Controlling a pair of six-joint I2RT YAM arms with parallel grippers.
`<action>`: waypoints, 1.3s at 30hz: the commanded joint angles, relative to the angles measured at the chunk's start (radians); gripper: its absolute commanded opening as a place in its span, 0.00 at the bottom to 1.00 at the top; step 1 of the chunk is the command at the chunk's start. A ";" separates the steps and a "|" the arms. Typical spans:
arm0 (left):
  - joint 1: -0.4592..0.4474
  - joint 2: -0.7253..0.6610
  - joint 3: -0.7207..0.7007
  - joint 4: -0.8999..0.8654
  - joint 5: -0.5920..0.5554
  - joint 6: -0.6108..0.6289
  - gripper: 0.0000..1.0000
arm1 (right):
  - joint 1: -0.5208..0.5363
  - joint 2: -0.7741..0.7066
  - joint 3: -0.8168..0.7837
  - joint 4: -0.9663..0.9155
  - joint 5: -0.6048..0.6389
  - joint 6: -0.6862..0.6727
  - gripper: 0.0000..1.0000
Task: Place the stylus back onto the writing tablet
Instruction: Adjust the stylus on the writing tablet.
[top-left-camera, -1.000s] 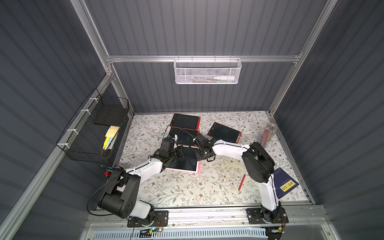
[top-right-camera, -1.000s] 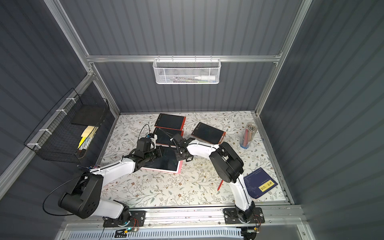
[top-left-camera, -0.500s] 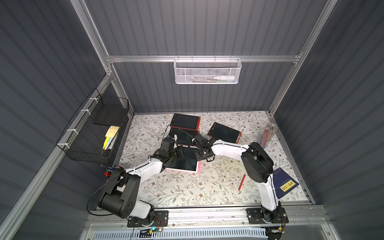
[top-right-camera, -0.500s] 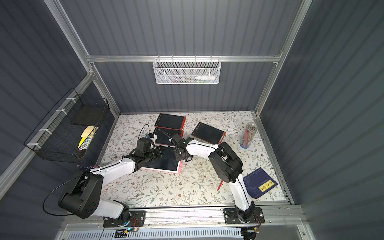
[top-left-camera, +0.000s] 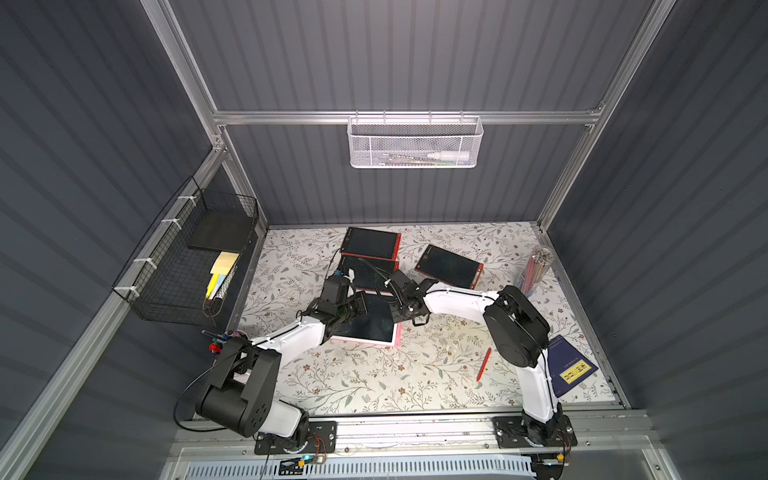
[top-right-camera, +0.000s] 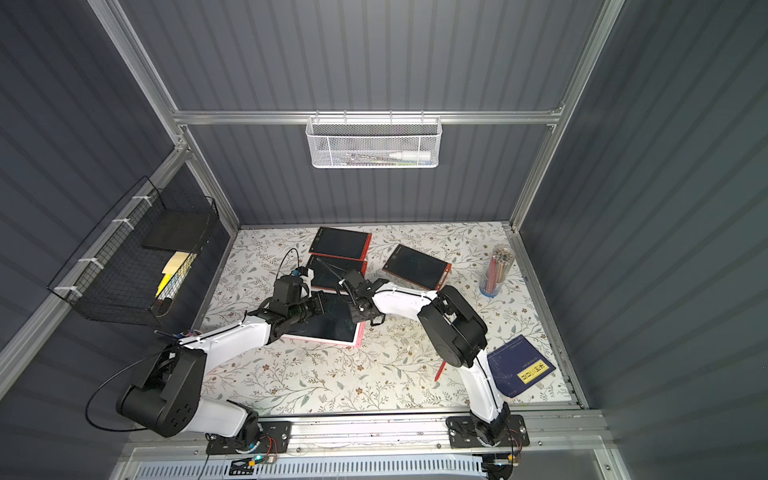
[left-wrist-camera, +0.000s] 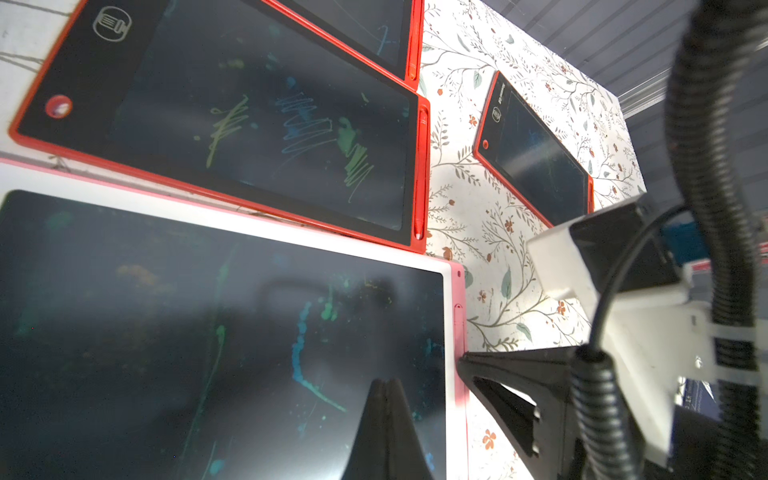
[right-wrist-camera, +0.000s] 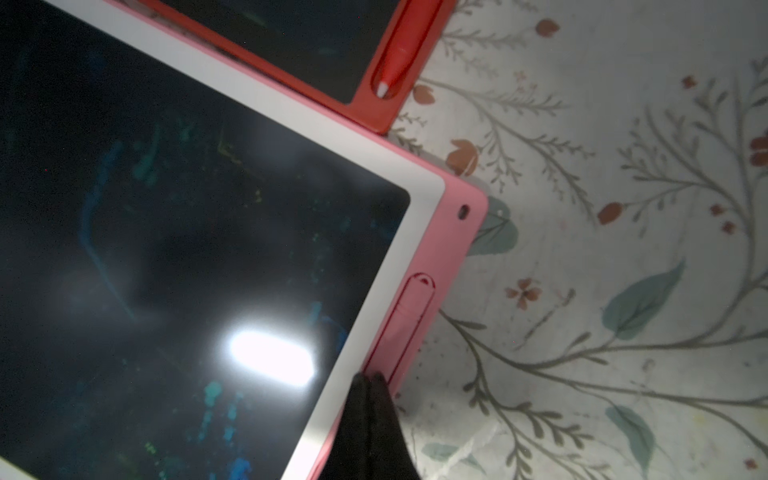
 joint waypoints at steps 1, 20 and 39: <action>0.005 -0.011 0.007 -0.011 0.006 0.011 0.00 | -0.006 0.044 -0.030 -0.112 -0.005 0.003 0.00; 0.005 -0.037 0.032 0.005 0.034 0.049 0.00 | -0.171 -0.143 -0.079 0.003 -0.166 0.013 0.00; 0.005 0.020 0.013 0.028 0.057 0.072 0.00 | -0.170 -0.003 -0.009 0.094 -0.284 0.018 0.00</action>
